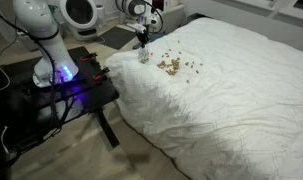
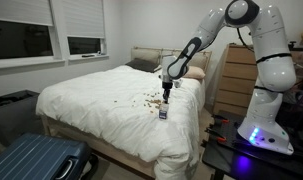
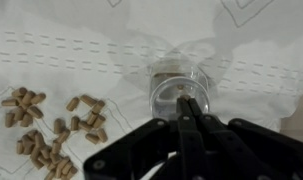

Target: Pick some objects from the bed and put them in the clear bottle

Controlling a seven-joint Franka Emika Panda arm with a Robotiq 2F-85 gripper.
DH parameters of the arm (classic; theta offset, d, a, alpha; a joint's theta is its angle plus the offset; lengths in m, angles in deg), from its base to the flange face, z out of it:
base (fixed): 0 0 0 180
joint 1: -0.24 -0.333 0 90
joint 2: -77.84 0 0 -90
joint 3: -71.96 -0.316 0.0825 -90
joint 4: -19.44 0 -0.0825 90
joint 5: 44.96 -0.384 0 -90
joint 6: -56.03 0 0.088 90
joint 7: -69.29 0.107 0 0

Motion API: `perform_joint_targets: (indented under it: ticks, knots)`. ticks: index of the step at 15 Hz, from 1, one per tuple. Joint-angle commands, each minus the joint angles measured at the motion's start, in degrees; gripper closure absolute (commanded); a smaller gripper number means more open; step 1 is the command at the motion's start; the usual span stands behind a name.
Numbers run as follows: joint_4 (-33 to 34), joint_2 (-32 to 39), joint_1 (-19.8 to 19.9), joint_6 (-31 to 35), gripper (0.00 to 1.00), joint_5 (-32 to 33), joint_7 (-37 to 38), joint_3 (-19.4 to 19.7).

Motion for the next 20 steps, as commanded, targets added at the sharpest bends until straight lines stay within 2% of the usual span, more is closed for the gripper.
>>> perform_joint_targets:
  ticks: [1,9,10,13,16,18,20]
  knots:
    - [-0.8,0.9,0.3,4.4,0.99,1.3,-1.1,-0.1]
    - [0.3,3.7,0.6,7.1,0.99,1.7,-1.2,-0.4]
    - [0.4,3.8,0.6,6.8,0.76,1.6,-1.2,-0.5]
    - [0.7,4.1,0.8,6.4,0.58,1.4,-1.3,-0.6]
    - [0.8,4.1,0.8,6.3,0.34,1.4,-1.3,-0.5]
    - [0.7,4.0,0.9,6.3,0.25,1.4,-1.3,-0.6]
    - [0.7,4.0,0.9,6.3,0.25,1.4,-1.3,-0.6]
